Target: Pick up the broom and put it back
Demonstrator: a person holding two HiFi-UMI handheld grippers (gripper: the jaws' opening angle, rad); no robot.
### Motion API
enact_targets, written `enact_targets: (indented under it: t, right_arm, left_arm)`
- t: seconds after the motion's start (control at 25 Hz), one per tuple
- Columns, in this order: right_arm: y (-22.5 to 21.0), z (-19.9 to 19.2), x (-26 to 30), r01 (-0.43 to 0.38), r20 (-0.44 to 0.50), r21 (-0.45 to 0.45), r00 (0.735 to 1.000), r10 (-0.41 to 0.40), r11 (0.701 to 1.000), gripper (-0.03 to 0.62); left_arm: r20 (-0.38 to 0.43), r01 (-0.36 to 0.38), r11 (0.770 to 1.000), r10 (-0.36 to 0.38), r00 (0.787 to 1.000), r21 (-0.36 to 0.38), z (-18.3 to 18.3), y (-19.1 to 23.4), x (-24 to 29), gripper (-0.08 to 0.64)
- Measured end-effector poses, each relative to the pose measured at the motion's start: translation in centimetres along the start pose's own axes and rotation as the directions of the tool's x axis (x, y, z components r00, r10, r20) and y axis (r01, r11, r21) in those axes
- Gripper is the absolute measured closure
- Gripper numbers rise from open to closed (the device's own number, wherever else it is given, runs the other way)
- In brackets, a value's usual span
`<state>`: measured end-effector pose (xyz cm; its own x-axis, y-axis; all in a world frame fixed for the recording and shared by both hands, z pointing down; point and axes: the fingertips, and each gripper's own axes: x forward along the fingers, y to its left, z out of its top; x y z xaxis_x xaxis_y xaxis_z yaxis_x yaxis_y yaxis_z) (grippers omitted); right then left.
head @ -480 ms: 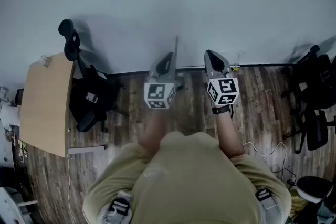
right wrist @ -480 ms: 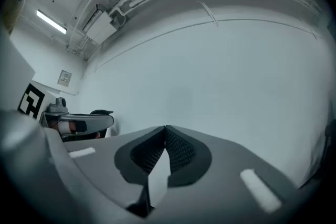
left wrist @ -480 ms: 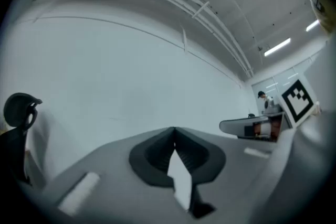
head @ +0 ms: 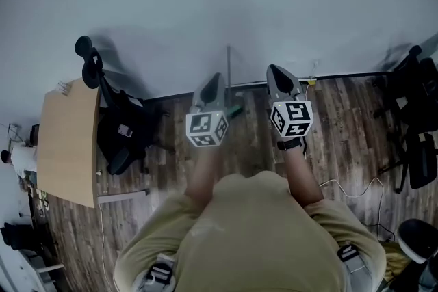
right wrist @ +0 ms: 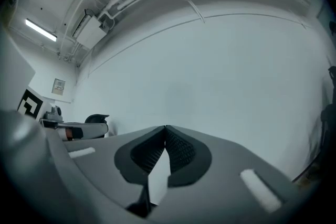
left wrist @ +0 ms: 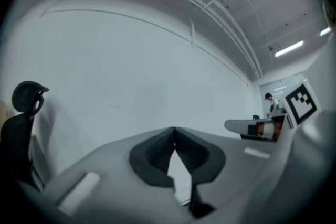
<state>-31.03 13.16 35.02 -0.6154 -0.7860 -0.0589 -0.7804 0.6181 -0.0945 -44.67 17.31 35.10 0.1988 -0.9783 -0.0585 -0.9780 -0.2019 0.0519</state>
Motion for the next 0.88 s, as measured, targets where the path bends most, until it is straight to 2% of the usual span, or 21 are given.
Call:
enact_targets:
  t: [0.28,0.64,0.88]
  right_arm:
    - [-2.0,-1.4,-1.6,-0.015,-0.024,0.052,1.000,0.016,0.999,0.584]
    - [-3.4,-3.2,-4.5,-0.069,-0.023,0.103,0.997,0.072,0.992,0.584]
    - [-2.7,-6.0,-5.4,-0.096,-0.073,0.132,0.992,0.106,0.987,0.584]
  left_arm:
    - [-0.037,-0.002,1.000,0.003,0.999,0.010,-1.9,-3.5,-0.2,0.557]
    - [-0.077,-0.055,0.998,0.057,0.995,0.030,-3.8,-6.7,-1.9,0.557]
    - [-0.114,-0.084,0.995,0.090,0.989,0.054,-5.4,-7.2,-3.8,0.557]
